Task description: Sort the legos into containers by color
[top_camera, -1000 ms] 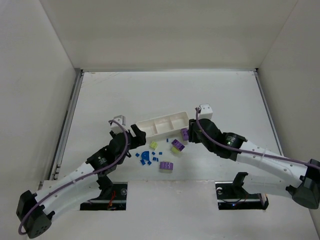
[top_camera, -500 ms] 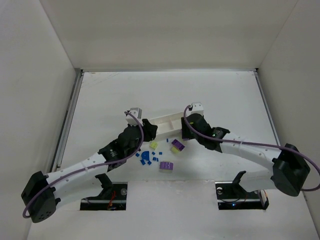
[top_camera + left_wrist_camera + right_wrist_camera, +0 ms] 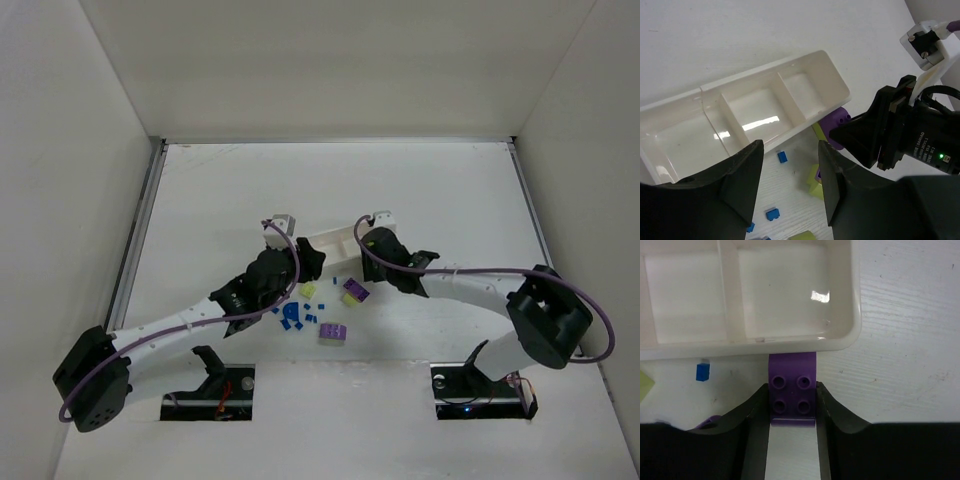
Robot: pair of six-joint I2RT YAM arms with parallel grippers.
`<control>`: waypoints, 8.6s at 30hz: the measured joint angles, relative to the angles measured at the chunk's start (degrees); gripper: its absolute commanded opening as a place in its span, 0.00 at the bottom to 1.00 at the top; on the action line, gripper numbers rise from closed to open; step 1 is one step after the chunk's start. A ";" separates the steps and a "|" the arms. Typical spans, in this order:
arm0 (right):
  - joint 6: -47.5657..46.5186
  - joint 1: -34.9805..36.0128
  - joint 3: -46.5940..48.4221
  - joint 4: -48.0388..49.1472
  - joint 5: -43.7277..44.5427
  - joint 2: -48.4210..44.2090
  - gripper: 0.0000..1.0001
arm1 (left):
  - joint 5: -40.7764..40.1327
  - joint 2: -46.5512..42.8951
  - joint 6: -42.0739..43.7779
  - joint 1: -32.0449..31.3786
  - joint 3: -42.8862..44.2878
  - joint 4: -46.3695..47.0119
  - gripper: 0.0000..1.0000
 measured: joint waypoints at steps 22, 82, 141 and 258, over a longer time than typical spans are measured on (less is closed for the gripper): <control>10.93 -3.30 -5.81 15.89 -13.14 -24.68 0.17 | 9.55 -5.68 -12.13 2.49 2.40 2.10 0.65; 53.53 -5.25 -12.04 75.36 -39.34 2.62 0.18 | 25.14 -11.56 -38.23 20.26 -10.93 22.67 0.12; 8.94 -0.85 -5.33 22.84 -7.52 -11.69 0.57 | -2.91 16.50 -5.44 9.38 5.81 -5.35 0.29; 66.01 -9.18 -14.58 84.28 -38.18 6.23 0.22 | 8.41 -21.24 -30.88 14.71 -9.97 13.53 0.10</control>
